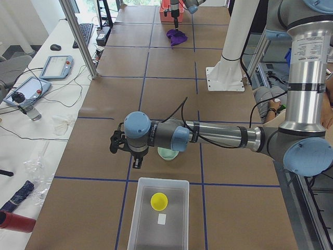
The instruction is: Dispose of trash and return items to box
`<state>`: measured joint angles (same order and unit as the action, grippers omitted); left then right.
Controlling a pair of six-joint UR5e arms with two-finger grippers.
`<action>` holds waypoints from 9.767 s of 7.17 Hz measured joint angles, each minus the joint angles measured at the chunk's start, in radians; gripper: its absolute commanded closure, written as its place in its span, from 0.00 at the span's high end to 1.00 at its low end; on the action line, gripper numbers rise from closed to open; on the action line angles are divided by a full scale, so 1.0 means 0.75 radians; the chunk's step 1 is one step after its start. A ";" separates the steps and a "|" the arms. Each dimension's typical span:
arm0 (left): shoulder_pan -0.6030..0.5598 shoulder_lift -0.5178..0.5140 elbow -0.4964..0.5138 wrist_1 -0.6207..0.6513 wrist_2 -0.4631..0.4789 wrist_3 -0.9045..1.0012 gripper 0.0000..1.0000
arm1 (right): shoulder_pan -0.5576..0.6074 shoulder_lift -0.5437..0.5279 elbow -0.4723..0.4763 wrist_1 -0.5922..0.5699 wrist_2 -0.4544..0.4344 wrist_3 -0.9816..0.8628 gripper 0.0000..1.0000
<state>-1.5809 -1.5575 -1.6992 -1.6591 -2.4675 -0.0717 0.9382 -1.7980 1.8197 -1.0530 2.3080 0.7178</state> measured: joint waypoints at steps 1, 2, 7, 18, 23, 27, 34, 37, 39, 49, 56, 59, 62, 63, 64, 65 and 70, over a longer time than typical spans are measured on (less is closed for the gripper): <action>0.014 -0.004 -0.028 0.000 -0.002 -0.047 0.59 | -0.017 -0.007 -0.012 0.004 -0.040 0.003 0.41; 0.047 -0.014 -0.043 -0.005 -0.003 -0.103 0.60 | -0.028 -0.005 -0.029 0.007 -0.056 0.005 0.00; 0.339 -0.055 -0.167 -0.018 0.121 -0.441 0.61 | -0.003 -0.002 0.046 0.022 -0.057 0.150 0.00; 0.560 0.185 -0.059 -0.645 0.308 -0.459 1.00 | 1.414 0.055 -0.023 -0.659 0.011 -1.375 0.00; 0.742 0.185 0.063 -0.652 0.316 -0.496 0.90 | 1.283 0.051 -0.396 -0.352 0.000 -1.420 1.00; 0.772 0.187 0.113 -0.654 0.321 -0.490 0.01 | 1.197 0.062 -0.352 -0.342 0.100 -1.321 1.00; 0.500 0.246 -0.042 -0.660 0.275 -0.292 0.00 | 0.634 0.061 0.219 -0.310 0.272 -0.291 1.00; -0.031 0.219 0.102 -0.429 0.180 0.287 0.00 | 0.492 0.056 0.258 -0.270 0.251 -0.136 1.00; -0.241 0.157 0.387 -0.376 0.178 0.648 0.00 | 0.462 0.056 0.258 -0.266 0.235 -0.106 1.00; -0.341 -0.080 0.990 -0.564 0.192 0.627 0.35 | 0.440 0.060 0.260 -0.263 0.233 -0.080 1.00; -0.209 -0.046 0.336 -0.314 0.177 0.159 0.58 | 0.448 0.074 0.269 -0.266 0.072 -0.092 1.00; 0.037 -0.047 -0.224 0.080 0.181 -0.118 1.00 | 0.461 0.073 0.287 -0.273 -0.009 -0.104 1.00; 0.132 0.037 -0.294 0.117 0.173 -0.130 1.00 | 0.460 0.074 0.256 -0.331 -0.008 -0.254 1.00; 0.144 0.063 -0.306 0.119 0.156 -0.130 1.00 | 0.484 0.086 0.223 -0.372 -0.010 -0.365 1.00; 0.154 0.059 -0.304 0.117 0.119 -0.129 1.00 | 0.548 0.094 0.169 -0.406 -0.002 -0.530 1.00; 0.166 0.022 -0.281 0.113 0.083 -0.129 1.00 | 0.612 0.099 0.125 -0.452 0.009 -0.697 1.00; 0.170 -0.040 -0.162 0.097 0.056 -0.059 1.00 | 0.703 0.085 0.063 -0.631 0.025 -1.029 1.00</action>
<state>-1.4536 -1.5872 -1.8204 -1.5862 -2.4256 -0.1163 1.4655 -1.7346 1.8669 -1.5260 2.3268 -0.0539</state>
